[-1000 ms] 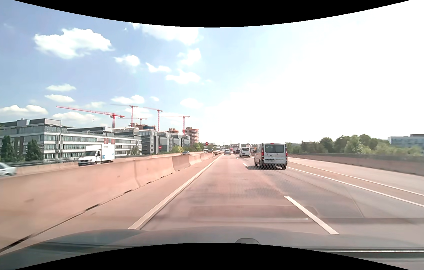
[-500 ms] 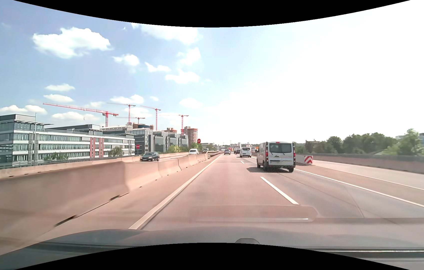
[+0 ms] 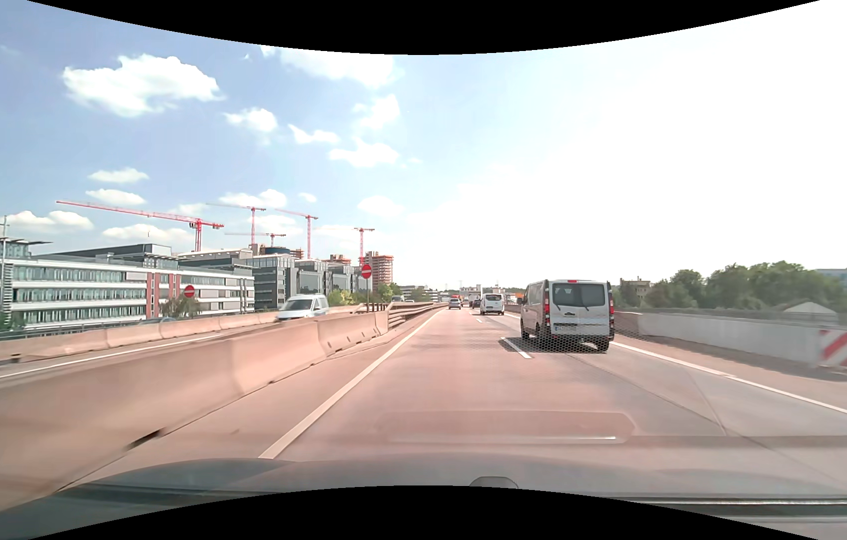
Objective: Follow the waypoints while adhering to traffic rules and regulations
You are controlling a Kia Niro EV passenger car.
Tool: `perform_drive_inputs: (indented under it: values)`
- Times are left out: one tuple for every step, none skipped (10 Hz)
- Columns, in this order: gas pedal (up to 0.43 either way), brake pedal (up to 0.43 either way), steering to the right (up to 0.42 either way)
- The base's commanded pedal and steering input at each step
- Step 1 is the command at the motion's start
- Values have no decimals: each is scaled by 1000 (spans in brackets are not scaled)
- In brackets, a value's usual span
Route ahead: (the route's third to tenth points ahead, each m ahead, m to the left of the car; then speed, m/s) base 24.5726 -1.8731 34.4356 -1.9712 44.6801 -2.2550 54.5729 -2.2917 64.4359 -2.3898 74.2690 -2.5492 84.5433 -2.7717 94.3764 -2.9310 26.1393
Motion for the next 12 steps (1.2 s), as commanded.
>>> perform_drive_inputs:
  values:
    - [189, 0, -4]
    - [189, 0, -4]
    - [189, 0, -4]
    - [189, 0, -4]
    - [189, 0, -3]
    - [189, 0, -3]
    - [189, 0, -3]
    - [189, 0, -3]
    - [189, 0, -3]
    - [189, 0, -3]
    - [189, 0, -3]
    - [189, 0, -3]
